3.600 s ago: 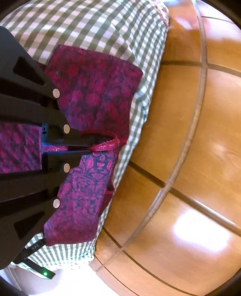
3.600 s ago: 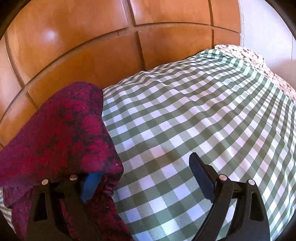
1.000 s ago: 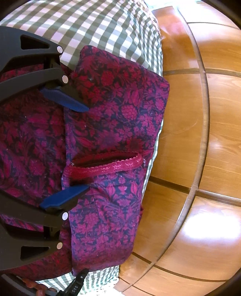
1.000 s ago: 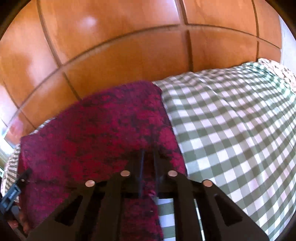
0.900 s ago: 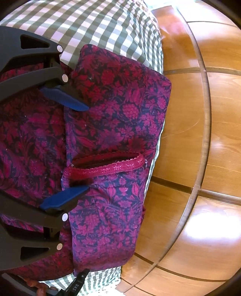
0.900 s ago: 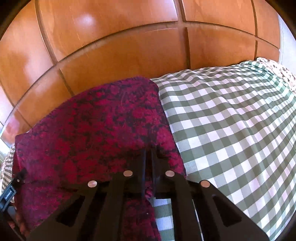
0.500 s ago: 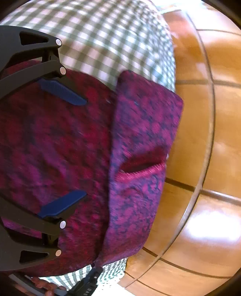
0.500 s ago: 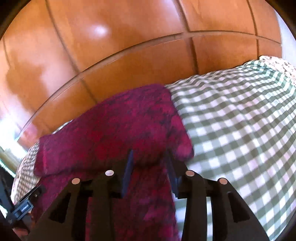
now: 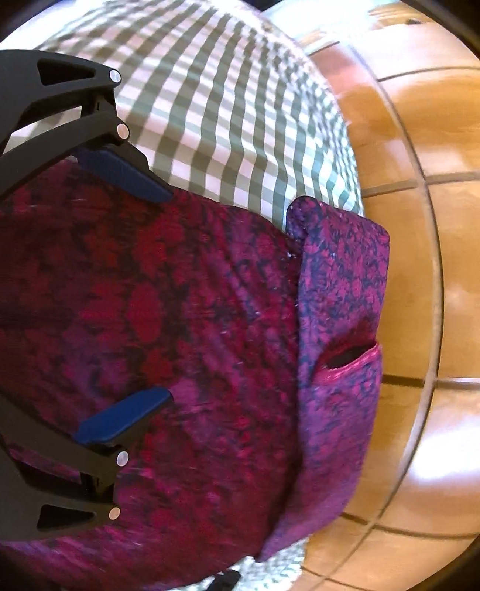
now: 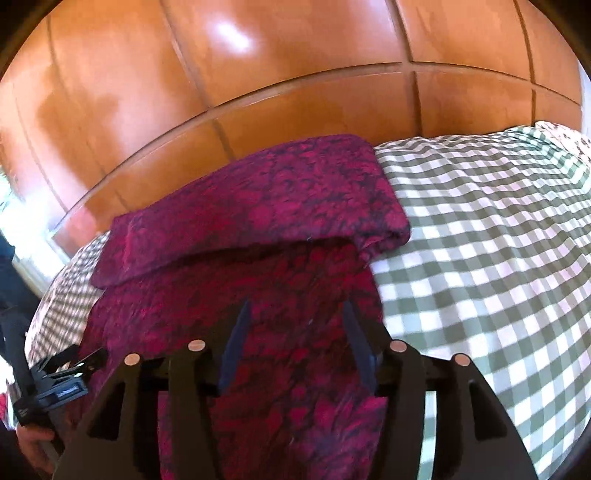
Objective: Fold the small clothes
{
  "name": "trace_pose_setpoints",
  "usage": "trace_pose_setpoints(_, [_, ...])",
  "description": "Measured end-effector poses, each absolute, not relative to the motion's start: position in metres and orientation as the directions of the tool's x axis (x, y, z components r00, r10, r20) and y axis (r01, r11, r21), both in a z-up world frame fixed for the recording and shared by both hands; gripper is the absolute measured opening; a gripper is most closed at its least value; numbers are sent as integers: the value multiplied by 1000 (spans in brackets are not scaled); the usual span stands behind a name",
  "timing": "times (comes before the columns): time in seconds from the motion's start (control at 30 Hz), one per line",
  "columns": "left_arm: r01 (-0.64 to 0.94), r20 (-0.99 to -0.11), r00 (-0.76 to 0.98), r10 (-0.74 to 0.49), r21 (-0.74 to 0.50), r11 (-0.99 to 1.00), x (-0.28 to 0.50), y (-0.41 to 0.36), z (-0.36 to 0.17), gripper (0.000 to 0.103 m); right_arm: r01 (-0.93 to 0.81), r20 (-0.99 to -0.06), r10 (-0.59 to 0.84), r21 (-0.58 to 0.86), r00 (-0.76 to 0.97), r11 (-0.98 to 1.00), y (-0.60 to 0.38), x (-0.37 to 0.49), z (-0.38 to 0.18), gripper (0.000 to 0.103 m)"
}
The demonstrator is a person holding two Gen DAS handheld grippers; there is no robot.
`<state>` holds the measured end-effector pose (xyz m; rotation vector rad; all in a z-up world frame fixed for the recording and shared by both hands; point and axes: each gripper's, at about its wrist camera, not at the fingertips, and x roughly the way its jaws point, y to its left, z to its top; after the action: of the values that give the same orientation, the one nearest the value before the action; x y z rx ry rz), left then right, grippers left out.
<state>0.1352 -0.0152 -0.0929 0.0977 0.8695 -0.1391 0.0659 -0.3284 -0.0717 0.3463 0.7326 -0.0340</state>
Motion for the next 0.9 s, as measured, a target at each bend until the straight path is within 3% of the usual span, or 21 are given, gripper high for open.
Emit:
trace_pose_setpoints(0.37, [182,-770,628,-118,-2,983,120,-8,-95,99,157,-667,107,323,737,933,-330,33,-77,60])
trace_pose_setpoints(0.9, [209,-764,633,-123,16,978,92,3,-91,99,170,-689,131,351,713,921,-349,1,-83,60])
